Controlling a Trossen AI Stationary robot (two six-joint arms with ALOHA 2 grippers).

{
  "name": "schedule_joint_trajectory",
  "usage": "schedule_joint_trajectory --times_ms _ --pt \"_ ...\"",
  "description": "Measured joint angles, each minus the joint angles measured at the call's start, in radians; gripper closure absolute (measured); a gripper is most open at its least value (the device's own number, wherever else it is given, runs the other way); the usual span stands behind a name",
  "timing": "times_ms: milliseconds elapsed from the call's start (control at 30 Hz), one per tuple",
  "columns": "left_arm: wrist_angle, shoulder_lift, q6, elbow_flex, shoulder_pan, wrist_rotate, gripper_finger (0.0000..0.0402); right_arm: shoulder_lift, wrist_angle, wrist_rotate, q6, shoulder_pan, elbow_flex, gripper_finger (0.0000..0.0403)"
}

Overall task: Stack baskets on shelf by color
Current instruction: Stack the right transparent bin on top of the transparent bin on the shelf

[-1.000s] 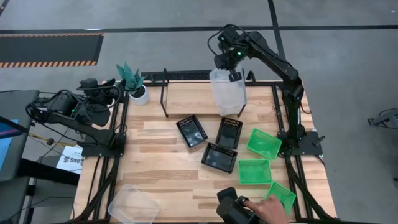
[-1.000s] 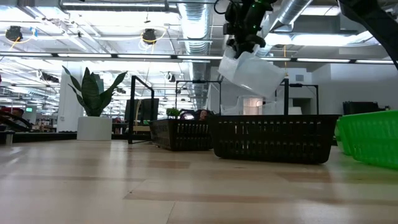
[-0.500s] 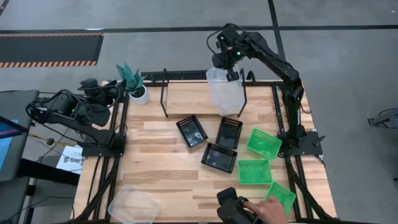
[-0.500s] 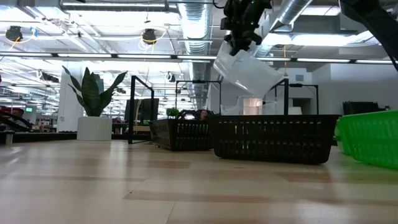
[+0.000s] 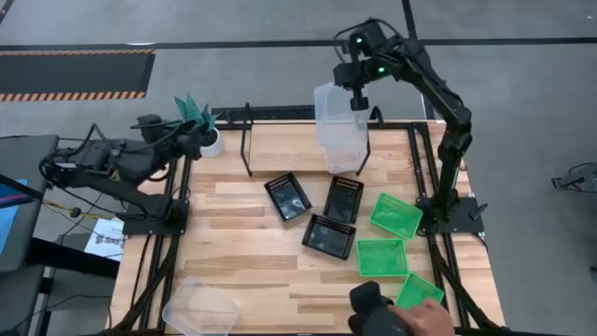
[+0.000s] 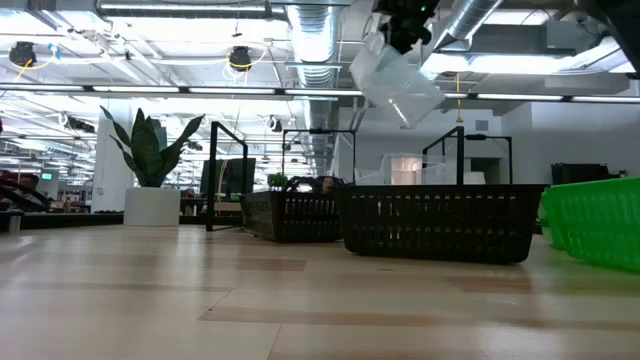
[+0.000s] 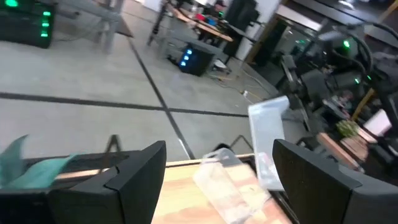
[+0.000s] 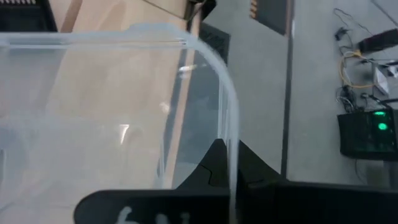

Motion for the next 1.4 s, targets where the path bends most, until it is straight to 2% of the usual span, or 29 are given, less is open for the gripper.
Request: schedule_joint_trajectory --times_ms 133,267,467,667,833,1400 --pt "0.109 0.046 0.103 0.000 0.089 0.124 0.0118 -0.028 -0.013 -0.018 0.039 -0.018 0.000 0.0400" --pt "0.134 0.108 0.152 0.000 0.186 0.240 0.0118 -0.028 -0.076 -0.026 0.068 -0.023 0.000 0.0400" --pt "0.130 0.170 0.164 0.000 0.281 0.308 0.0118 0.032 -0.119 -0.037 0.037 0.012 -0.019 0.0401" --pt "0.124 0.174 0.164 0.000 0.307 0.324 0.0118 0.130 -0.065 0.021 -0.032 0.036 -0.019 0.0401" --pt "0.124 0.167 0.164 0.000 0.308 0.322 0.0118 0.187 -0.066 0.163 -0.102 0.042 -0.019 0.0401" --pt "0.106 0.167 0.163 0.000 0.314 0.303 0.0118 0.293 -0.118 0.145 -0.221 -0.002 -0.019 0.0401"
